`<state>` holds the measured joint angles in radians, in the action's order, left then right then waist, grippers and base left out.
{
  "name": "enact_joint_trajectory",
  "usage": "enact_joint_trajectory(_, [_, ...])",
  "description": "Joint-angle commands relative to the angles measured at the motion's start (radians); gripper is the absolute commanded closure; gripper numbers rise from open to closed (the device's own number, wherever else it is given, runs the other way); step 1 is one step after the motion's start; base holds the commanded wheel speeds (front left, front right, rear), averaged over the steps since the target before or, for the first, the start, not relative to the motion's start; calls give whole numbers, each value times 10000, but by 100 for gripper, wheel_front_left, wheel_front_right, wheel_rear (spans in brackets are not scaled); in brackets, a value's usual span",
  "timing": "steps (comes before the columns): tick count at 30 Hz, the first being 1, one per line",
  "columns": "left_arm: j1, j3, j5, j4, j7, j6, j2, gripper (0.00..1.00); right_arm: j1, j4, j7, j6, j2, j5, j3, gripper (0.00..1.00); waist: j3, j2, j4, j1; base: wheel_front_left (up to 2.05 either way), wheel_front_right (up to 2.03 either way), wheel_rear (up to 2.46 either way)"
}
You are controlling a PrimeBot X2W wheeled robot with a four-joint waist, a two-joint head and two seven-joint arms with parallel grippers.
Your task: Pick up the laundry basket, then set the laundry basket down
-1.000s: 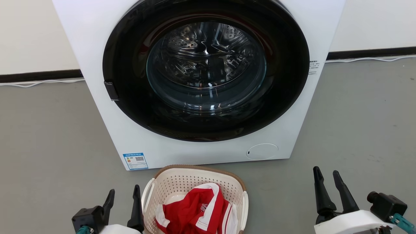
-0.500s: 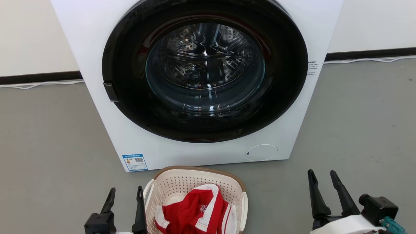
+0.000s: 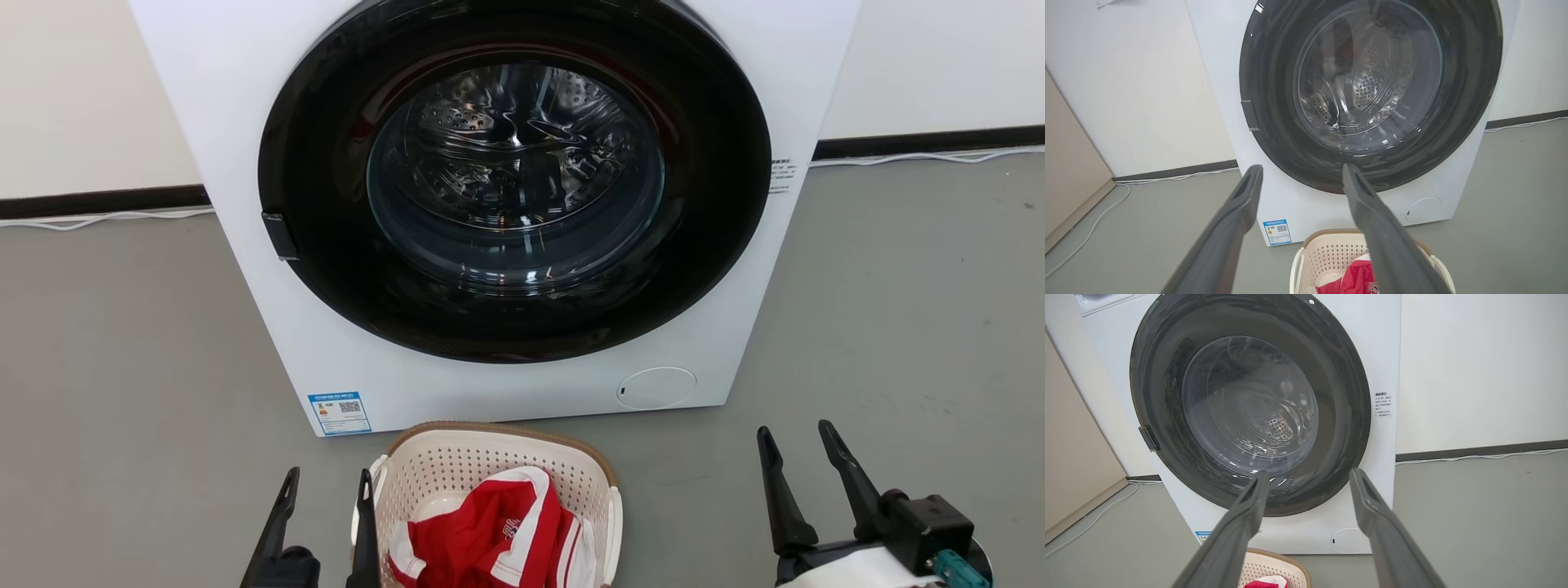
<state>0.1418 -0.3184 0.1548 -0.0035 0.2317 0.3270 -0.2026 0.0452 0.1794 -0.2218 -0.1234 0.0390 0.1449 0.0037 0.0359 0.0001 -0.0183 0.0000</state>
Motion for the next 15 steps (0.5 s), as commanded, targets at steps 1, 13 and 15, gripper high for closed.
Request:
enact_joint_trajectory(1, [-220, 243, -375, -370, 154, 141, -123, 0, -113, -315, -254, -70, 107, -356, 279, 0, 14, -1, 0, 0, 0, 0, 0])
enact_joint_trajectory(13, [-66, 327, -783, -375, 300, 99, -31, 0, -50, -304, -400, -73, 112, -946, 366, 0, 77, -1, 5, 0, 0, 0, 0])
enact_joint_trajectory(15, [-55, 378, -739, -350, 300, 49, 5, 0, -49, -292, -400, -73, 112, -930, 365, 0, 75, -1, 6, 0, 0, 0, 0])
